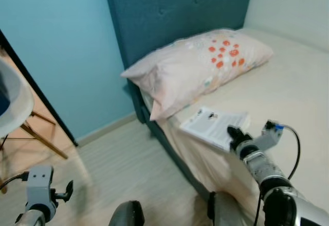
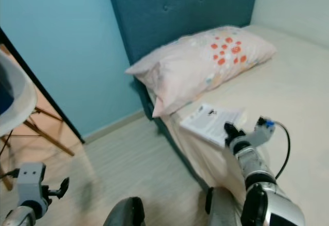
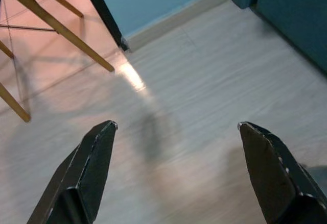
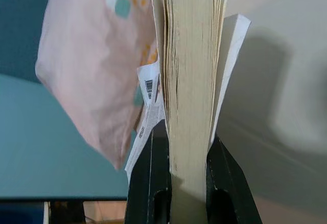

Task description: Clean up the room

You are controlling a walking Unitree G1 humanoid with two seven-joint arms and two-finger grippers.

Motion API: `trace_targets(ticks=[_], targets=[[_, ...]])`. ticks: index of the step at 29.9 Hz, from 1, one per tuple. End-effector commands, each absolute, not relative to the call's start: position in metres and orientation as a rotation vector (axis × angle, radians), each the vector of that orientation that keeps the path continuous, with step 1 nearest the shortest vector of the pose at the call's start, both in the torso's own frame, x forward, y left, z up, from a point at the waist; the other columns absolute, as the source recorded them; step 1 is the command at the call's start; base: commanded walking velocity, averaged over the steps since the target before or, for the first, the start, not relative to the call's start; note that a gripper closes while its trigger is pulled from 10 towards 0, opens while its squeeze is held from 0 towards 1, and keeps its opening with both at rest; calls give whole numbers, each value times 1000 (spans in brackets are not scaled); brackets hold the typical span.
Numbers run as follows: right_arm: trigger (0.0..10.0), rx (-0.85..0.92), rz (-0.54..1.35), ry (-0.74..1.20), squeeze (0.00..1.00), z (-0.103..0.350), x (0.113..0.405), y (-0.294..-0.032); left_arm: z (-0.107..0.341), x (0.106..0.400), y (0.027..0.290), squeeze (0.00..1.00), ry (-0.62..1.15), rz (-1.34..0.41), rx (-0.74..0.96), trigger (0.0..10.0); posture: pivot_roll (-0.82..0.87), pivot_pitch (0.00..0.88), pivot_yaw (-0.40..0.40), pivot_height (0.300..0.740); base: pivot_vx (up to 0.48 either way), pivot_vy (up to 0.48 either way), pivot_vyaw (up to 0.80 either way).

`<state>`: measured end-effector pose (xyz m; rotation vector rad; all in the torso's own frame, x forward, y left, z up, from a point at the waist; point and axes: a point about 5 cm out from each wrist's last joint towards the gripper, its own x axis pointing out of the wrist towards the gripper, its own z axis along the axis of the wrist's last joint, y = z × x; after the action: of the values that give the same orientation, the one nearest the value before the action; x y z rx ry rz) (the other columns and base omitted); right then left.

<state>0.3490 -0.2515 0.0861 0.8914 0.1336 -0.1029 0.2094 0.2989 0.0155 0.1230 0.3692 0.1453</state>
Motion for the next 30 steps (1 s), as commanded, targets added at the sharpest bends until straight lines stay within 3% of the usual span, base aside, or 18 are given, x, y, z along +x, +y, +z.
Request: trace_targets(ticks=[1, 11, 12, 13, 14, 15, 18, 19, 22, 23, 30], targets=[[10000, 916, -115, 92, 0, 93, 353, -252, 16, 205, 305, 0, 393, 145, 136, 10000, 172, 201, 96, 532, 0, 0, 0], [10000, 939, -165, 23, 0, 112, 364, -256, 21, 187, 294, 0, 425, 90, 141, 10000, 187, 243, 98, 532, 0, 0, 0], [10000, 930, -170, 35, 75, 111, 363, -256, 21, 186, 293, 0, 428, 88, 142, 10000, 184, 243, 96, 532, 0, 0, 0], [10000, 920, -175, 45, 224, 109, 362, -256, 21, 185, 292, 0, 434, 87, 140, 10000, 183, 242, 95, 532, 0, 0, 0], [10000, 920, -175, 45, 224, 109, 362, -256, 21, 185, 292, 0, 434, 87, 140, 10000, 183, 242, 95, 532, 0, 0, 0], [10000, 895, -165, 52, 690, 107, 361, -256, 20, 183, 290, 0, 441, 84, 139, 10000, 180, 236, 92, 532, 0, 0, 0], [10000, 889, -161, 51, 690, 107, 361, -256, 21, 183, 289, 0, 447, 83, 137, 10000, 180, 236, 92, 532, 0, 0, 0], [10000, 888, -170, 52, 1000, 106, 361, -257, 21, 182, 289, 0, 449, 83, 137, 10000, 180, 236, 92, 532, 0, 0, 0], [10000, 894, -192, 50, 1000, 106, 360, -259, 20, 182, 287, 0, 456, 84, 134, 10000, 176, 231, 88, 532, 0, 0, 0], [10000, 890, -229, 40, 1000, 102, 354, -270, 16, 186, 283, 0, 457, 97, 110, 10000, 133, 173, 54, 532, 0, 0, 0], [10000, 812, -348, 75, 1000, 82, 323, -310, 3, 208, 262, 0, 453, 109, 36, 10000, 78, 80, 13, 532, 0, 0, 0]])
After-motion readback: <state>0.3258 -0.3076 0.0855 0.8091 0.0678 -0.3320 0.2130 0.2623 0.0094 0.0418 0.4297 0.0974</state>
